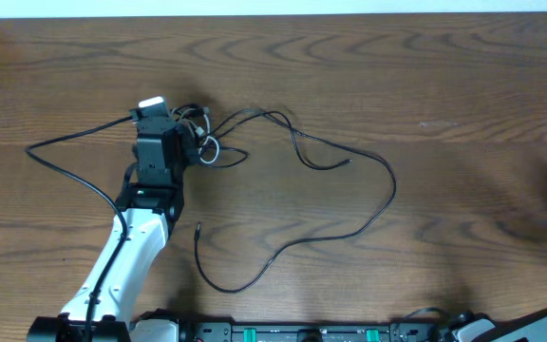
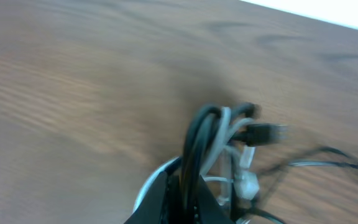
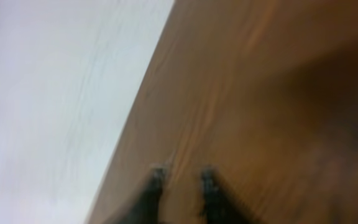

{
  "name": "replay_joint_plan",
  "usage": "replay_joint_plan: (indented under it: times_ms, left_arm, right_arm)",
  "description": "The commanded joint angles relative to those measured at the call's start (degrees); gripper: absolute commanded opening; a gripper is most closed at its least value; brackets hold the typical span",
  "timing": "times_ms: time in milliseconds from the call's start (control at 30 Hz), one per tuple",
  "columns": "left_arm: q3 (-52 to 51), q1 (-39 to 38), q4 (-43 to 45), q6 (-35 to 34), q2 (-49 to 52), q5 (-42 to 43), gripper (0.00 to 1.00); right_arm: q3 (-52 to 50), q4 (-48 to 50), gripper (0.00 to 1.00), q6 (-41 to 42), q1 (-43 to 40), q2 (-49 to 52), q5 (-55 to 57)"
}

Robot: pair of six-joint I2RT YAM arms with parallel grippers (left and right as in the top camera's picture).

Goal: Untangle cables

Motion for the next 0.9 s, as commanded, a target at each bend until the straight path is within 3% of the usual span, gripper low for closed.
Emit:
replay_joint_plan:
  times_ms: [0, 133, 233, 333, 700, 867]
  left_arm:
    - [1.01, 0.00, 4.37, 0.37, -0.20, 21.16, 0.07]
    - [1.01, 0.00, 8.85, 0.35, -0.20, 33.92, 0.07]
    - [1.01, -0.07, 10.82, 0.35, -0.20, 41.57, 0.07]
    - [1.01, -1.51, 13.09, 0.35, -0.20, 47.71, 0.08]
    - [1.01, -12.87, 18.64, 0.85, -0.20, 48.78, 0.08]
    - [1.01, -17.66, 18.80, 1.90, -0.20, 48.78, 0.07]
  right_arm:
    - [0.04, 2.03, 0.50, -8.41, 7.13, 0.02, -6.38]
    - [0.04, 4.33, 0.87, -14.91, 17.94, 0.02, -10.19]
    - [0.04, 4.26, 0.99, -19.39, 25.35, 0.02, -10.45]
    - [0.04, 6.05, 0.99, -22.12, 33.35, 0.02, -10.82]
    - [0.04, 10.93, 0.99, -29.77, 52.78, 0.02, -11.04]
    - [0.04, 10.45, 0.88, -39.82, 60.28, 0.02, -10.99]
